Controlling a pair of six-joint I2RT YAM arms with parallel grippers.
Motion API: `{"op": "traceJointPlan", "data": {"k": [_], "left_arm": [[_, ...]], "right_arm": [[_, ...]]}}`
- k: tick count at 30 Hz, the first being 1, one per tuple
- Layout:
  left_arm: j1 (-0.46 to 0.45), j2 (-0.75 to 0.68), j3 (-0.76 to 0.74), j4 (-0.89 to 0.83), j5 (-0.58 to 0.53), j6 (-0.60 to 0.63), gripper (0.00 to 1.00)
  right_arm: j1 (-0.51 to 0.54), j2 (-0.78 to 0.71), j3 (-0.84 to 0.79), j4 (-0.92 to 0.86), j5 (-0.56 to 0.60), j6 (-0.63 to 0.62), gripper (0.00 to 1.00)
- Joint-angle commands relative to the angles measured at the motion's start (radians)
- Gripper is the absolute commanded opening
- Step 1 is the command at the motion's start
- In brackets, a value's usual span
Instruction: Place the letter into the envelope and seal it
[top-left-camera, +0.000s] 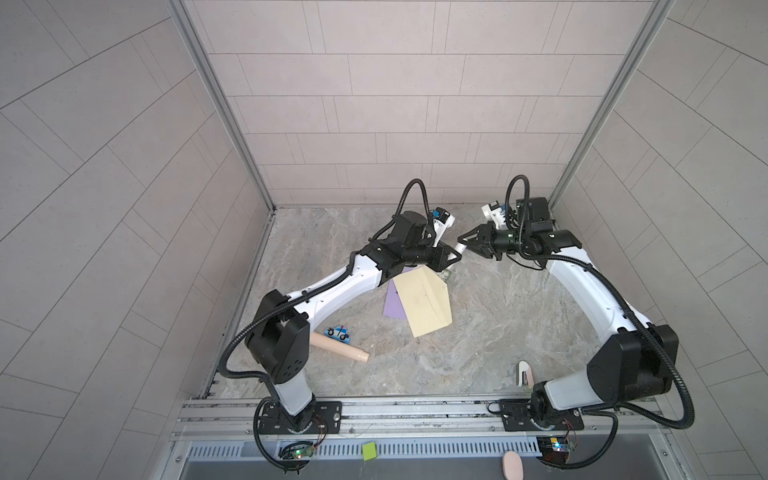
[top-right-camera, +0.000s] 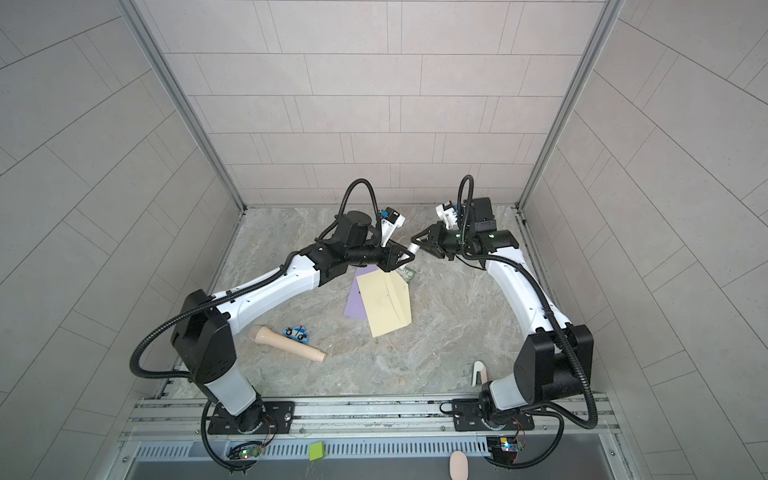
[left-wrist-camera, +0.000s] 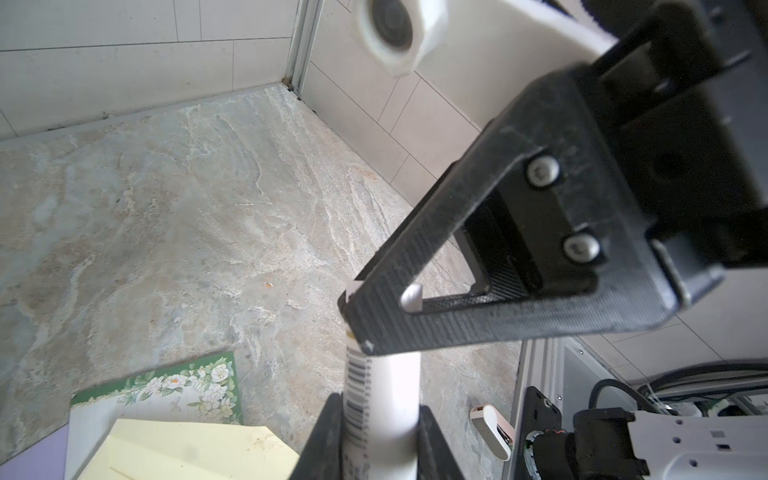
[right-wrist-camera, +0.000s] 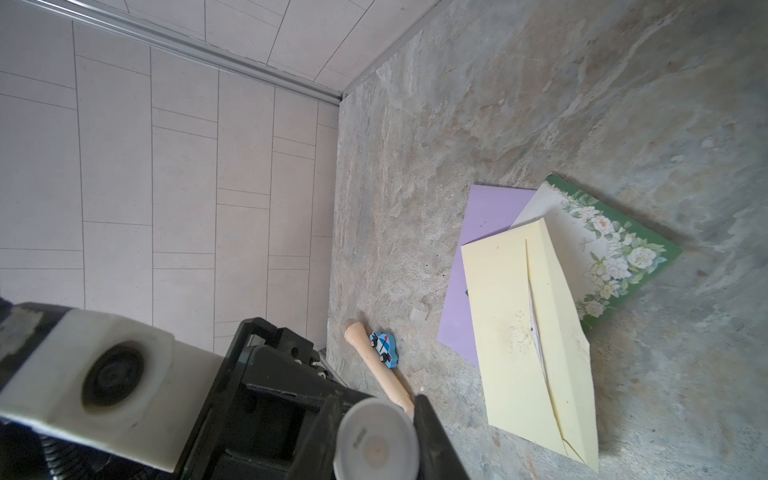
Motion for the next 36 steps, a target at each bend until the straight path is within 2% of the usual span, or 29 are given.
{"op": "traceJointPlan", "data": {"k": [1, 2, 5, 8, 10, 17, 18, 20, 22, 30, 33, 36], "left_arm": [[-0.052, -0.039, 0.017, -0.039, -0.197, 0.110, 0.00], [-0.086, -0.037, 0.028, -0.054, -0.272, 0.163, 0.00], [-0.176, -0.027, 0.050, -0.071, -0.483, 0.306, 0.00], [-0.238, -0.021, 0.042, -0.036, -0.615, 0.435, 0.00], [-0.271, -0.022, 0.033, -0.017, -0.654, 0.507, 0.00], [-0.271, -0.040, 0.018, -0.013, -0.607, 0.498, 0.00], [-0.267, -0.042, 0.017, -0.017, -0.595, 0.484, 0.00], [-0.248, -0.050, 0.012, -0.025, -0.548, 0.452, 0.00], [-0.232, -0.058, 0.006, -0.028, -0.508, 0.419, 0.00], [-0.202, -0.081, -0.018, -0.032, -0.461, 0.389, 0.00], [-0.201, -0.079, -0.018, -0.049, -0.453, 0.389, 0.00], [-0.198, -0.076, -0.019, -0.060, -0.455, 0.387, 0.00]], "right_arm": [[0.014, -0.013, 0.016, -0.087, 0.155, -0.018, 0.05], [0.020, -0.012, 0.015, -0.111, 0.214, -0.006, 0.01], [0.027, 0.002, -0.015, -0.152, 0.331, 0.070, 0.00], [0.028, 0.009, -0.077, -0.119, 0.363, 0.160, 0.00], [0.029, 0.011, -0.117, -0.084, 0.355, 0.205, 0.00], [0.028, 0.015, -0.137, 0.023, 0.226, 0.224, 0.00], [0.028, 0.015, -0.134, 0.041, 0.200, 0.223, 0.02], [0.025, 0.018, -0.126, 0.088, 0.121, 0.223, 0.18], [0.022, 0.020, -0.111, 0.105, 0.071, 0.218, 0.27], [-0.008, 0.018, -0.069, 0.079, -0.012, 0.169, 0.42], [-0.012, 0.027, -0.058, 0.079, -0.034, 0.169, 0.43], [-0.012, 0.027, -0.045, 0.074, -0.054, 0.162, 0.39]]}}
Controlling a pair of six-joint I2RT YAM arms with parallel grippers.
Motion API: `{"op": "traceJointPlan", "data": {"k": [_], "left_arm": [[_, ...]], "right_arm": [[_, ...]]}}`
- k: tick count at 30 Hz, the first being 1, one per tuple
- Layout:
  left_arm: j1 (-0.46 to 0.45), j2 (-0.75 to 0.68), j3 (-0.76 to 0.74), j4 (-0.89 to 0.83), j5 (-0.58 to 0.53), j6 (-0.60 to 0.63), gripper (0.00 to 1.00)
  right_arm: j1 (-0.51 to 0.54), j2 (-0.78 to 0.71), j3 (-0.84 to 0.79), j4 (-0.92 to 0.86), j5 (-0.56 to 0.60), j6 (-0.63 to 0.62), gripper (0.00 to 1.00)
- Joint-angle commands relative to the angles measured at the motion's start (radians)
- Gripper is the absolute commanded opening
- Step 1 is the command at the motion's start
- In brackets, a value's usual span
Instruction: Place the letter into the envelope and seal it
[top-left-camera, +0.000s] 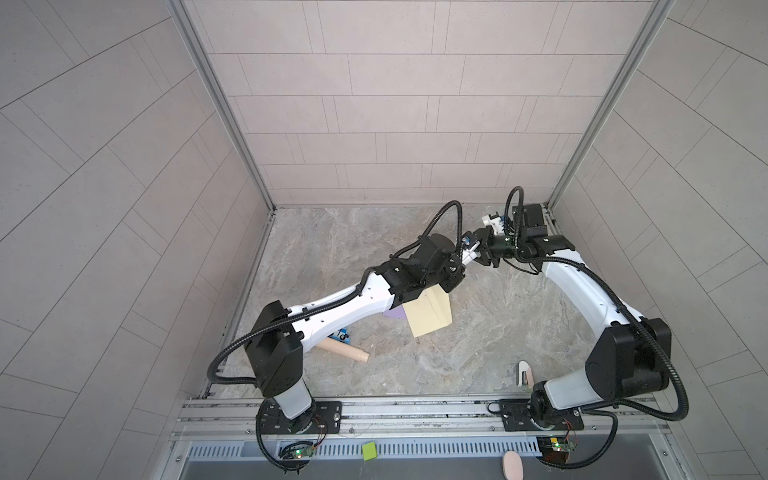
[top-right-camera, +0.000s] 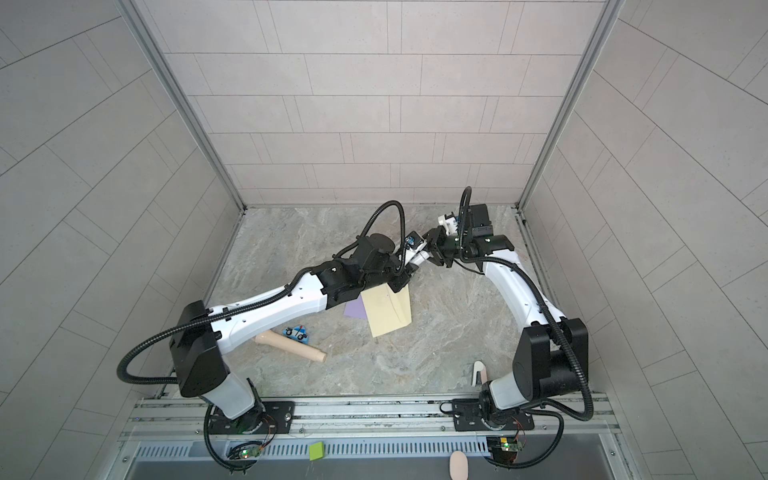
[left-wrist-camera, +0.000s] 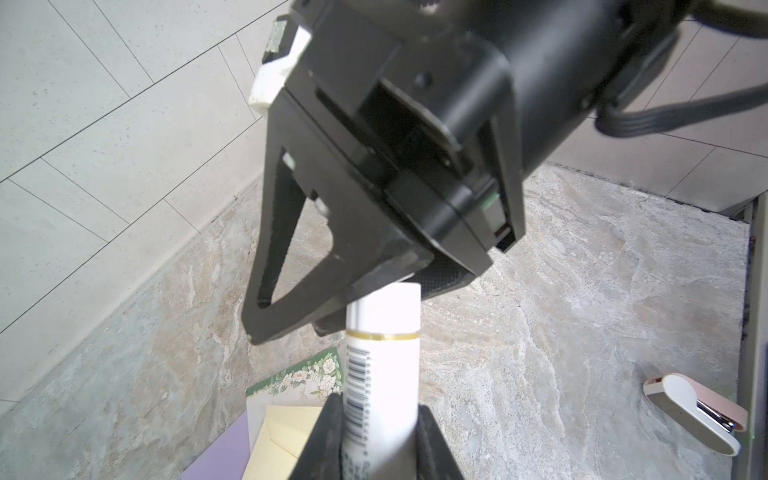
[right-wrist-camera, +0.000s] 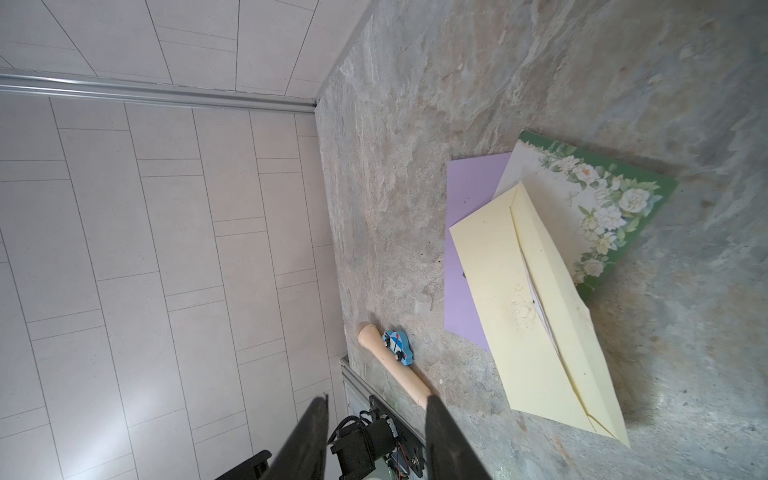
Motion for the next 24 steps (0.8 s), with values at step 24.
{"op": "traceJointPlan", "data": {"k": [24], "left_arm": [[0.044, -0.031, -0.034, 0.004, 0.077, -0.014, 0.00]], "right_arm": [[0.006, -0.008, 0.051, -0.176, -0.090, -0.198, 0.40]]}}
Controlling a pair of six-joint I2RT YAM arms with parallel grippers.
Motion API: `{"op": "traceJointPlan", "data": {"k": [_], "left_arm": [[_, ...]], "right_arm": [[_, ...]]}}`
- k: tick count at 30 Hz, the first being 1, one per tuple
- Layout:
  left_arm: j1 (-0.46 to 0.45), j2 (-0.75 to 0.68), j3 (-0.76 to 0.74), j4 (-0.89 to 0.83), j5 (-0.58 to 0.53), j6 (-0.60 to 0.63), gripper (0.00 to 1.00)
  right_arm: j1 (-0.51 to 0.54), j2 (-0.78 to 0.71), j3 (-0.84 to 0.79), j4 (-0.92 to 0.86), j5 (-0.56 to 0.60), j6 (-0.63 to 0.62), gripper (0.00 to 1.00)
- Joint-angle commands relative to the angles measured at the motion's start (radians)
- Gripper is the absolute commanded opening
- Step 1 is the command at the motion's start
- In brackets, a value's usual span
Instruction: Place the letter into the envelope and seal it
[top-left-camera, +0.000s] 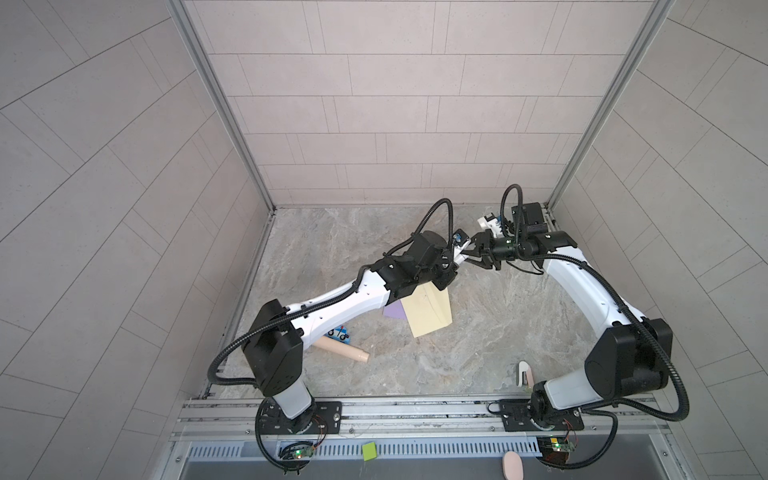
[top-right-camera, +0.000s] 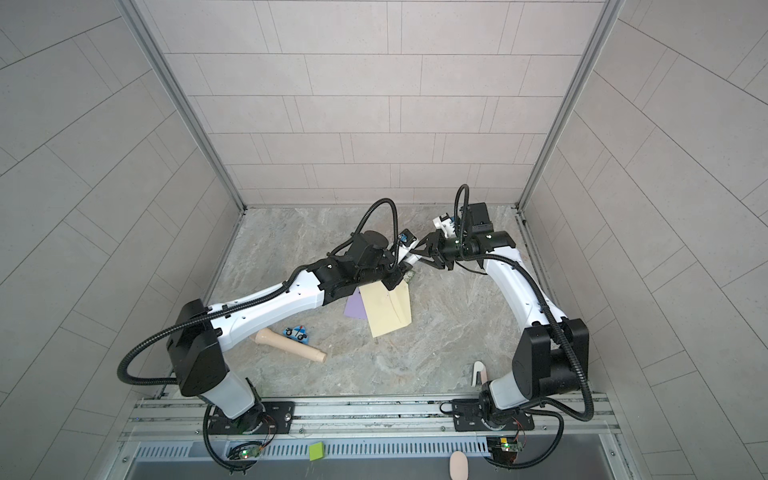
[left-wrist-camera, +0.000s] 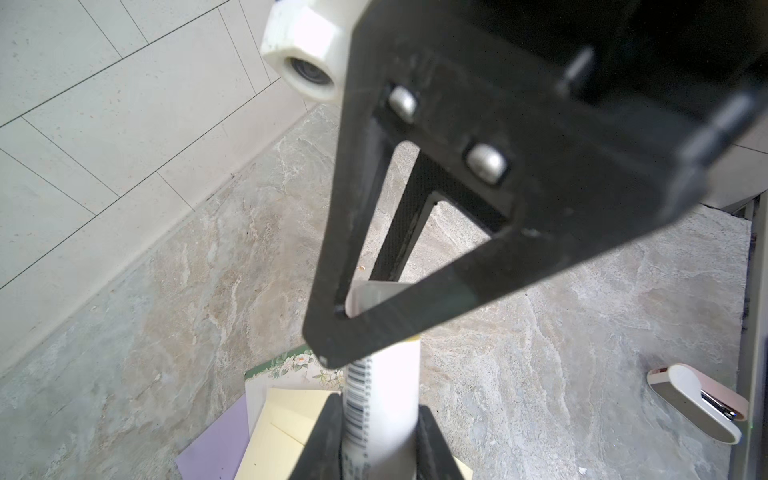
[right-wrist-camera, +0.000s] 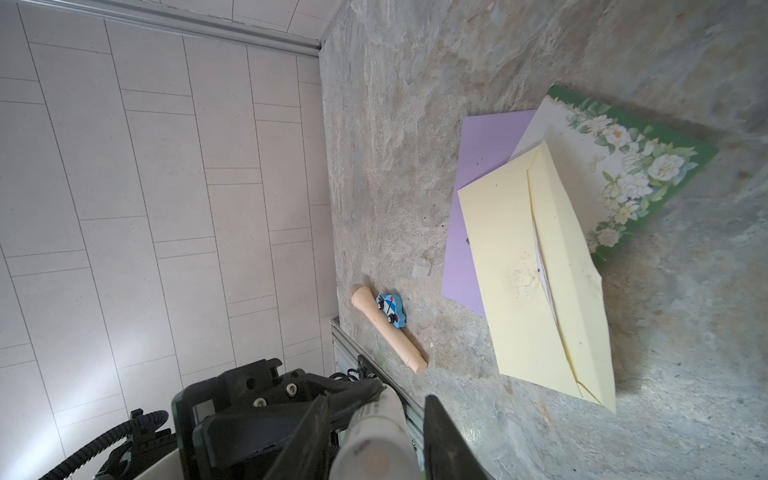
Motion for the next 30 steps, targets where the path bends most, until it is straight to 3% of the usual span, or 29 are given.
{"op": "traceJointPlan", "data": {"k": [1, 10, 15, 16, 17, 18, 21, 27, 30], "left_arm": [[-0.002, -0.024, -0.002, 0.008, 0.013, 0.003, 0.00], [-0.002, -0.015, -0.004, 0.002, 0.011, 0.011, 0.00], [-0.001, -0.020, -0.011, 0.008, 0.020, 0.019, 0.00], [0.000, -0.022, -0.017, 0.016, 0.014, 0.012, 0.04], [0.006, -0.028, -0.023, 0.026, 0.015, -0.011, 0.25], [0.015, -0.035, -0.030, 0.035, 0.024, -0.040, 0.36], [0.086, -0.072, -0.087, 0.097, 0.100, -0.185, 0.56], [0.290, -0.187, -0.286, 0.189, 0.201, -0.572, 0.72], [0.382, -0.188, -0.325, 0.093, 0.191, -0.763, 0.73]], "right_arm": [[0.011, -0.009, 0.005, -0.015, -0.019, -0.026, 0.39], [0.031, -0.021, -0.007, -0.076, -0.022, -0.069, 0.36], [0.032, -0.022, -0.006, -0.081, -0.002, -0.083, 0.06], [0.033, -0.023, -0.001, -0.085, 0.005, -0.089, 0.03], [0.032, -0.023, 0.007, -0.095, 0.018, -0.101, 0.01], [0.035, -0.023, 0.018, -0.116, 0.041, -0.118, 0.00], [0.051, -0.025, 0.034, -0.145, 0.122, -0.157, 0.00], [0.190, -0.031, -0.026, -0.055, 0.411, -0.162, 0.00], [0.307, -0.017, -0.038, -0.009, 0.608, -0.192, 0.00]]}}
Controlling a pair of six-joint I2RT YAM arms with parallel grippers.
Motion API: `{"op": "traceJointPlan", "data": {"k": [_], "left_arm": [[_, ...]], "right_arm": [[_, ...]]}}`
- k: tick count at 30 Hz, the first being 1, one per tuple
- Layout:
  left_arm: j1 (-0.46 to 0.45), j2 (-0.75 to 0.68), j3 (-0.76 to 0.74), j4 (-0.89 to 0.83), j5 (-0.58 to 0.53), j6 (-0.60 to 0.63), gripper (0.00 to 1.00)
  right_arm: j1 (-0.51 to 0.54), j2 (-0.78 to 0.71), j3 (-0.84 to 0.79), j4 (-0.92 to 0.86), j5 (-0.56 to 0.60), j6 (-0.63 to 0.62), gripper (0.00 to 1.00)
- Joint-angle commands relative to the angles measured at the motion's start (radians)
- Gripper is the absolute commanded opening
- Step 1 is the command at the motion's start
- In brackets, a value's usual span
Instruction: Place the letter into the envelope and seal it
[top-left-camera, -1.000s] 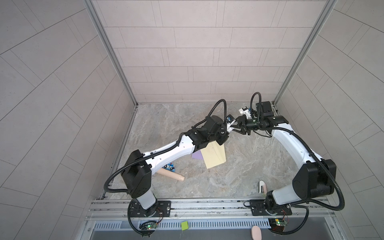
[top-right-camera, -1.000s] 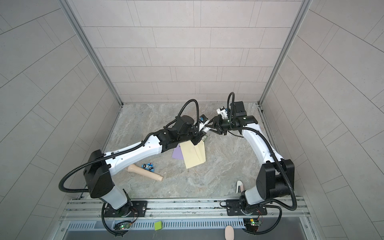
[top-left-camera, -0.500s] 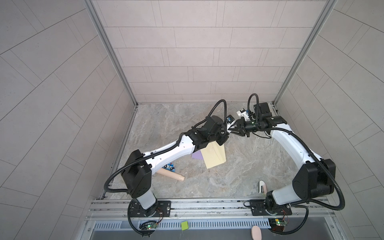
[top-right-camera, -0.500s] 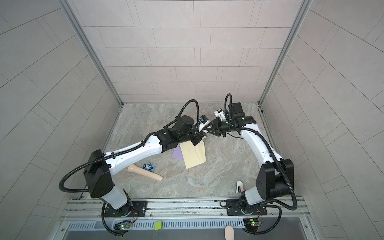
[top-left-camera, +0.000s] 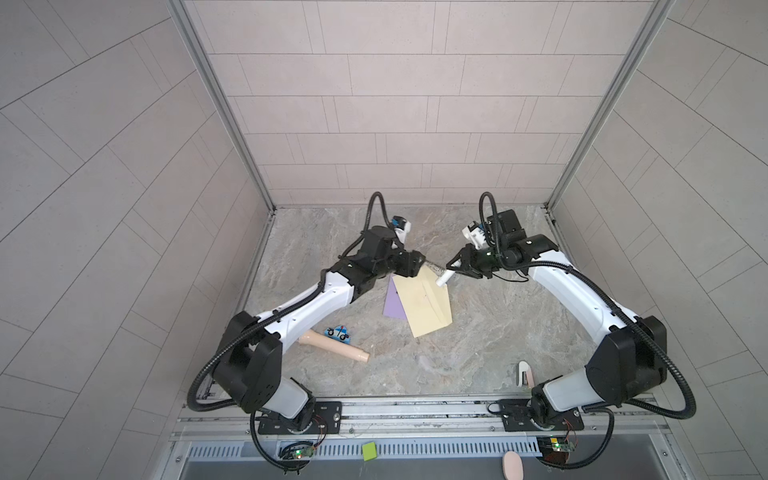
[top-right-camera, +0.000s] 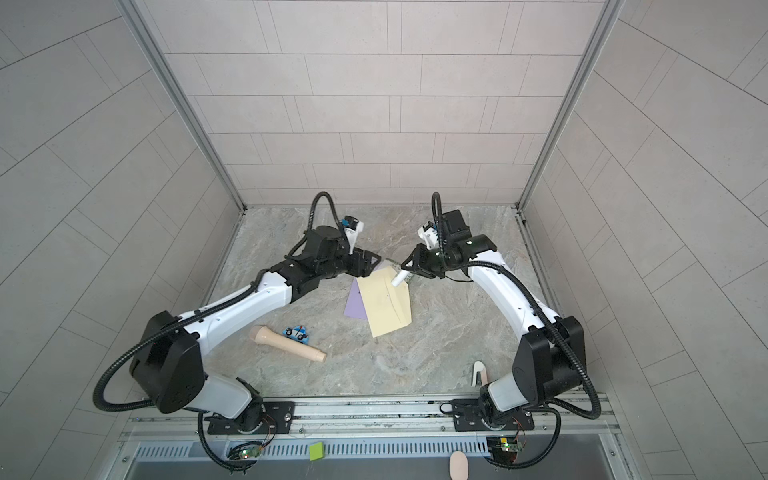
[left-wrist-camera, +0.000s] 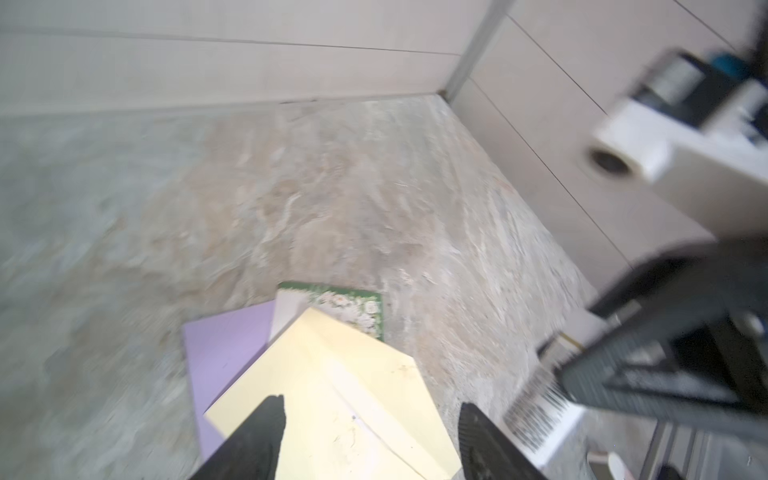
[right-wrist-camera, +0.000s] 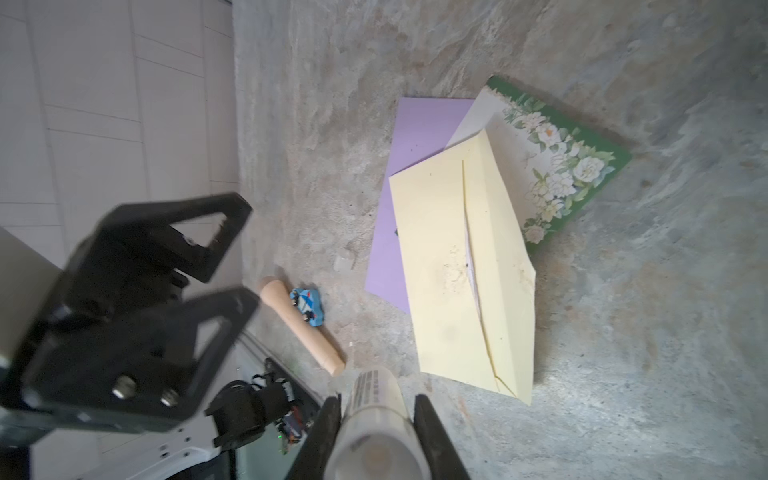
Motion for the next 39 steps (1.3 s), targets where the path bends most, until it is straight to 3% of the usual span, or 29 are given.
{"op": "traceJointPlan", "data": {"k": [1, 4, 8, 21, 39], "left_arm": [[0.069, -0.006, -0.024, -0.083, 0.019, -0.294, 0.73], [0.075, 0.012, -0.025, -0.177, 0.006, -0.348, 0.73], [0.077, 0.038, -0.009, -0.263, -0.031, -0.423, 0.70], [0.085, 0.267, 0.094, -0.306, 0.110, -0.521, 0.68], [0.106, 0.410, 0.143, -0.326, 0.163, -0.509, 0.68]], "right_arm": [[0.128, -0.006, -0.016, 0.062, 0.303, -0.067, 0.00], [0.226, 0.020, -0.028, 0.108, 0.478, -0.105, 0.00], [0.273, 0.053, -0.078, 0.212, 0.570, -0.126, 0.00], [0.338, 0.200, -0.129, 0.387, 0.557, -0.175, 0.00], [0.426, 0.261, -0.200, 0.456, 0.720, -0.319, 0.00]]}}
